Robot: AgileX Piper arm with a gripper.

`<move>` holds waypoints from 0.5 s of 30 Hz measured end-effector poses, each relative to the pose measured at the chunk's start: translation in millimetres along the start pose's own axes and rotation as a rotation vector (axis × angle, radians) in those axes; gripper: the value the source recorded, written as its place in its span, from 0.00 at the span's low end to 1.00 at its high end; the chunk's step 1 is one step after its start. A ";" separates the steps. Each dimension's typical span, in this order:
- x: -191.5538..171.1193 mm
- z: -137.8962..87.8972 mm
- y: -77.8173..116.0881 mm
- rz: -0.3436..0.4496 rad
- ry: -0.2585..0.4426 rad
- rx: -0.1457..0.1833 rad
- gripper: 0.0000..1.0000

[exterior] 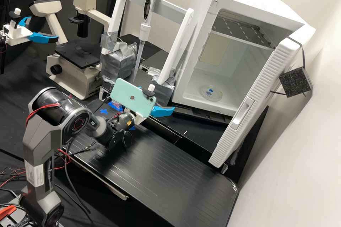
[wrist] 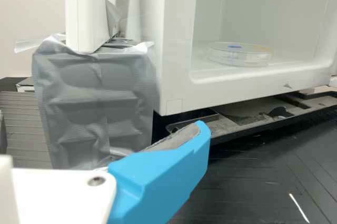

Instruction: Move the petri dish to the microscope

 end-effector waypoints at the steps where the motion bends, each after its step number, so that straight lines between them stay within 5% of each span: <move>1: 0.0 0.0 0.0 0.000 0.000 0.000 1.00; 12: -5.4 8.5 4.4 0.001 0.002 -0.010 1.00; 15: -14.8 18.9 16.2 0.031 0.009 0.011 1.00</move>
